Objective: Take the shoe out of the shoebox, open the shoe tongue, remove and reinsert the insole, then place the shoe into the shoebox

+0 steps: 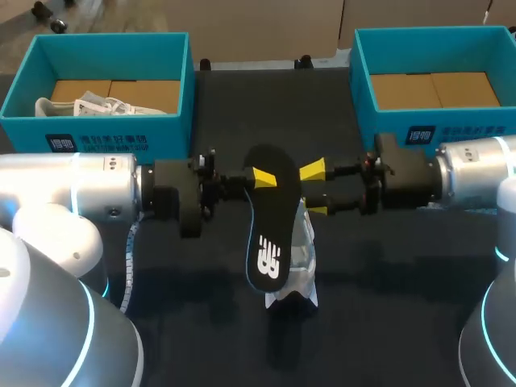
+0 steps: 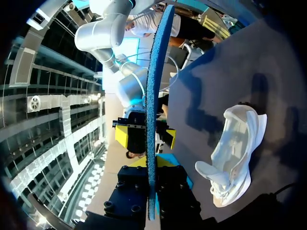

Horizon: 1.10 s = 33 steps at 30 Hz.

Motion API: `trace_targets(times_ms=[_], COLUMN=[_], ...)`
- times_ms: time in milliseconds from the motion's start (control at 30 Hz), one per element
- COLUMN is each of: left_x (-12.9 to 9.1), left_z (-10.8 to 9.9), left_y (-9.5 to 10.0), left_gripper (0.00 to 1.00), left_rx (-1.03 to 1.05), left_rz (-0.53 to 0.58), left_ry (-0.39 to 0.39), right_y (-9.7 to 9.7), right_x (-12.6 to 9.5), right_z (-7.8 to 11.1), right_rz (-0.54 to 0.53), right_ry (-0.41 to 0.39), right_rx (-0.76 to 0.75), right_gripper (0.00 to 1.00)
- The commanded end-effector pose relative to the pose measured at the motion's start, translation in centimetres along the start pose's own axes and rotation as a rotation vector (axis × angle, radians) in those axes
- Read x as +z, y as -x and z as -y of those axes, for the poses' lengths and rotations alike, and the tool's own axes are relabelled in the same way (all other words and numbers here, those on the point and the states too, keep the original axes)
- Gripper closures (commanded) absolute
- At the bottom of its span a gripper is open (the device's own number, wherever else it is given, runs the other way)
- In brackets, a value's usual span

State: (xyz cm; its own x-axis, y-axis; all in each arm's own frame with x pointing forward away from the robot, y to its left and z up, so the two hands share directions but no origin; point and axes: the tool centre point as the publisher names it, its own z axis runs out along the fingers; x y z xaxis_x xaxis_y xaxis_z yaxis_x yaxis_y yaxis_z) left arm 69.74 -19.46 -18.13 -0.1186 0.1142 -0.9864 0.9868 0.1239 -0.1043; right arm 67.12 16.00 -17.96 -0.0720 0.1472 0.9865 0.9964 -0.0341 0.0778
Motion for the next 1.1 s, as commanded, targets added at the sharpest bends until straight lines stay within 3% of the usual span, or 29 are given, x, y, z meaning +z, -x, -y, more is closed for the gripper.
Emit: trace_targets(times_ms=[33, 133, 200, 733, 900, 1000, 1100], left_x=[-0.7, -0.8, -0.8, -0.8, -0.8, -0.8, -1.2], left_z=[0.3, 0.3, 0.3, 0.3, 0.3, 0.3, 0.2], left_y=[-0.5, -0.8, -0.9, -0.9, -0.9, -0.9, -1.1], left_gripper=[1.00, 1.00, 1.00, 1.00, 1.00, 1.00, 1.00], left_rx=[-0.032, -0.077, -0.105, -0.105, -0.105, -0.105, -0.133], left_rz=[-0.006, -0.005, -0.013, -0.013, -0.013, -0.013, -0.012], left_ry=[-0.014, -0.026, -0.038, -0.038, -0.038, -0.038, -0.057], right_y=[-0.9, -1.5, -1.5, -1.5, -1.8, -1.7, -2.2], right_x=[-2.6, -3.6, -3.9, -3.9, -4.2, -4.5, -4.6], right_z=[1.4, 1.0, 0.6, 0.6, -0.4, -0.7, -0.6], right_rz=[0.053, 0.162, 0.321, 0.321, 0.363, 0.418, 0.463], right_ry=[0.085, 0.108, 0.061, 0.061, 0.059, 0.038, -0.008], right_rx=[-0.081, -0.246, -0.228, -0.228, -0.455, -0.541, -0.726], right_gripper=[0.00, 0.00, 0.00, 0.00, 0.00, 0.00, 0.00])
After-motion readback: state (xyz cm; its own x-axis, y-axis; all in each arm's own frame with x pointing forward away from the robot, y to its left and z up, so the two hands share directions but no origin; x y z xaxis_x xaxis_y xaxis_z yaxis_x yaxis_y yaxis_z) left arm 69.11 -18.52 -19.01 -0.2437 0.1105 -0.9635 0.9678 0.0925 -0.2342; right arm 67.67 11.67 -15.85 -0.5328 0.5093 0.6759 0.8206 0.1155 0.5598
